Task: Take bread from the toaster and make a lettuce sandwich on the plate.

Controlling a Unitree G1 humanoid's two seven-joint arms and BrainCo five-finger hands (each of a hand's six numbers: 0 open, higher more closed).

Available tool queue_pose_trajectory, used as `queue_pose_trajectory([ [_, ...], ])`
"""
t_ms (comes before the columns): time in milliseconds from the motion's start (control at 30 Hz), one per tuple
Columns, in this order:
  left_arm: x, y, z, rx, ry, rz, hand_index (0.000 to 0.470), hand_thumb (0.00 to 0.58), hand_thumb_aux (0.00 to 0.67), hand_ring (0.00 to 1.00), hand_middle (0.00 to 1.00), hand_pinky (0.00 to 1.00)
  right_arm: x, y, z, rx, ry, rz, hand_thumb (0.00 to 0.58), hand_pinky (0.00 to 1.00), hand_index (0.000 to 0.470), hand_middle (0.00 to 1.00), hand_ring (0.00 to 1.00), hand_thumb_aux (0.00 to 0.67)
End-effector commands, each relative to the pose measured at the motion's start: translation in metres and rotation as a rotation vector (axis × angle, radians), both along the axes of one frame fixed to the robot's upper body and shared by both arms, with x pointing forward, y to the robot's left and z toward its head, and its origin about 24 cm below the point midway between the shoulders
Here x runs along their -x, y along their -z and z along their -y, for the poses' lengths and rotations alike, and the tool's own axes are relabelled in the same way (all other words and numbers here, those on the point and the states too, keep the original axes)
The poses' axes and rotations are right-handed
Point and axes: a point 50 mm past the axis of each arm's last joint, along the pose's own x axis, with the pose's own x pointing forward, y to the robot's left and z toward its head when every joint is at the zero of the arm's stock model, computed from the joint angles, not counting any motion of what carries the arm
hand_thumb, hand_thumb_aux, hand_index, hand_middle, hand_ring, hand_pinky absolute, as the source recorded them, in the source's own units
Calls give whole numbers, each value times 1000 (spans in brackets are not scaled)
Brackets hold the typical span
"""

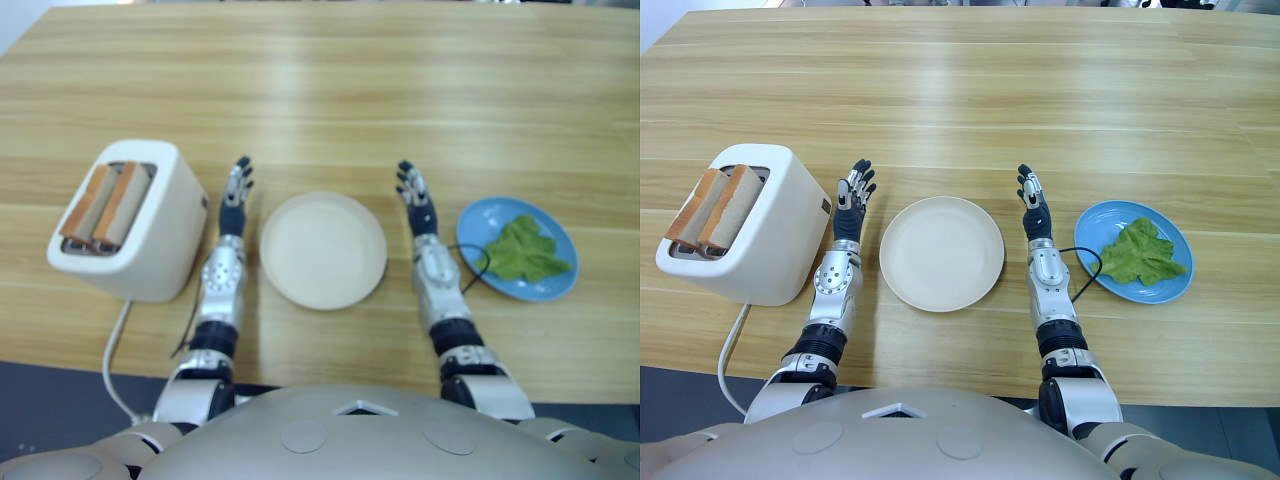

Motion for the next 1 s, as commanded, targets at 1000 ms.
queue_pose_trajectory([
  [1000, 61, -225, -45, -269, 138, 495, 0, 0, 0, 0, 0, 0, 10, 13, -3, 62, 21, -53, 0, 0, 0, 0, 0, 0],
])
